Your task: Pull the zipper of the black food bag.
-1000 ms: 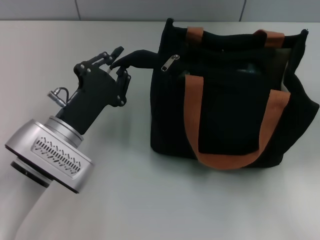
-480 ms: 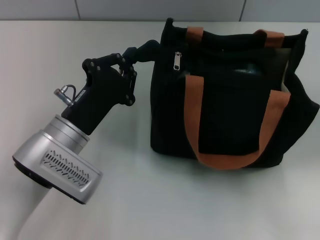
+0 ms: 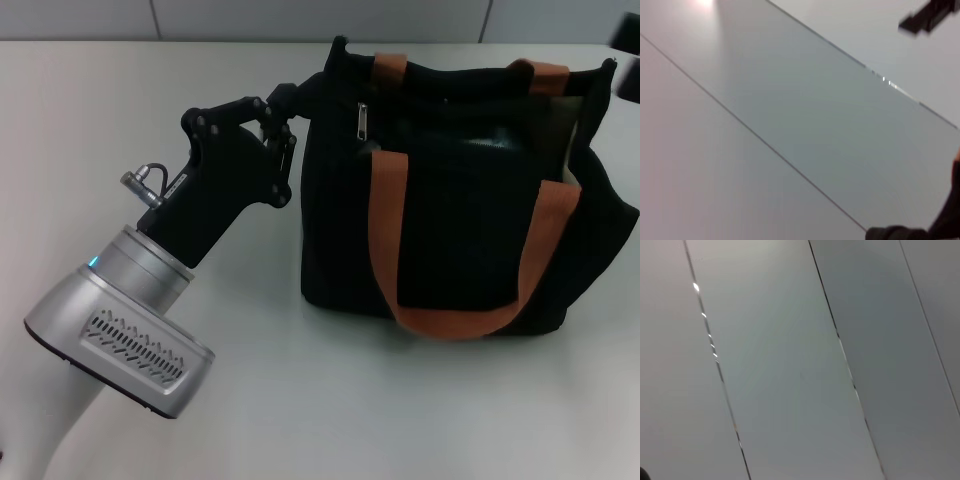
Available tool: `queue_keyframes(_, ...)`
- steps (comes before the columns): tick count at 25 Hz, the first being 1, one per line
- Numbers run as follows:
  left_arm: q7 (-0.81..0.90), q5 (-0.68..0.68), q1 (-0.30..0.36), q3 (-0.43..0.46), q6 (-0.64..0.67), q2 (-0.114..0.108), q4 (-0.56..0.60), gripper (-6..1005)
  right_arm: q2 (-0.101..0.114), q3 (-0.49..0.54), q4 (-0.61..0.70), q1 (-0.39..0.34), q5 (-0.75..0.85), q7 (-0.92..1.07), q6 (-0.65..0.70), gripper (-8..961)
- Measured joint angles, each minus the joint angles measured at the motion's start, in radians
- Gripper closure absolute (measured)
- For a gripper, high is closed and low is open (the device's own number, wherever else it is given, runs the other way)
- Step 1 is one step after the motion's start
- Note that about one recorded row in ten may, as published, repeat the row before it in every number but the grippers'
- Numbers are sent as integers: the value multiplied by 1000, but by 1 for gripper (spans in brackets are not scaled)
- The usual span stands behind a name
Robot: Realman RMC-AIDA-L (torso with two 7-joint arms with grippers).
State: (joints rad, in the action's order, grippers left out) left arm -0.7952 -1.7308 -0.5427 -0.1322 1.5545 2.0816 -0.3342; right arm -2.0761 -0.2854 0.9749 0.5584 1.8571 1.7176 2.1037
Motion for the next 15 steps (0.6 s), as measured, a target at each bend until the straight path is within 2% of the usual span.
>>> queue_keyframes(1, 0, -15, -3, 8, 9, 0, 2, 979, 0, 0, 0, 0, 0, 0, 0, 267)
queue_keyframes(3, -1, -52, -5, 35, 16, 0, 4, 979, -1, -114, 42, 10, 4, 79, -87, 268)
queue_keyframes(4, -1, -52, -5, 35, 16, 0, 4, 979, -1, -114, 42, 10, 4, 79, -87, 269)
queue_keyframes(5, -1, -81, -6, 60, 15, 0, 2, 979, -2, -199, 65, 10, 5, 124, -154, 269)
queue_keyframes(6, -1, -81, -6, 60, 15, 0, 2, 980, -2, -199, 65, 10, 5, 124, -154, 270)
queue_keyframes(8, -1, -105, -9, 79, 13, 0, 0, 980, -2, -305, 76, 9, 8, 163, -224, 271)
queue_keyframes(9, -1, -117, -10, 86, 12, 0, 0, 980, -2, -305, 76, 9, 8, 163, -224, 271)
queue_keyframes(10, -2, -134, -15, 99, 9, 0, 1, 980, -2, -361, 81, 11, 16, 188, -259, 271)
queue_keyframes(11, -2, -134, -15, 99, 9, 0, 1, 980, -2, -361, 81, 11, 16, 188, -259, 271)
queue_keyframes(12, -4, -139, -16, 103, 8, 0, 1, 980, -2, -412, 85, 16, 29, 205, -291, 271)
queue_keyframes(13, -9, -140, -18, 105, 8, 0, 2, 980, -2, -412, 85, 16, 29, 205, -291, 271)
queue_keyframes(15, -31, -141, -20, 116, 4, 0, 0, 980, -3, -481, 86, 22, 37, 222, -345, 271)
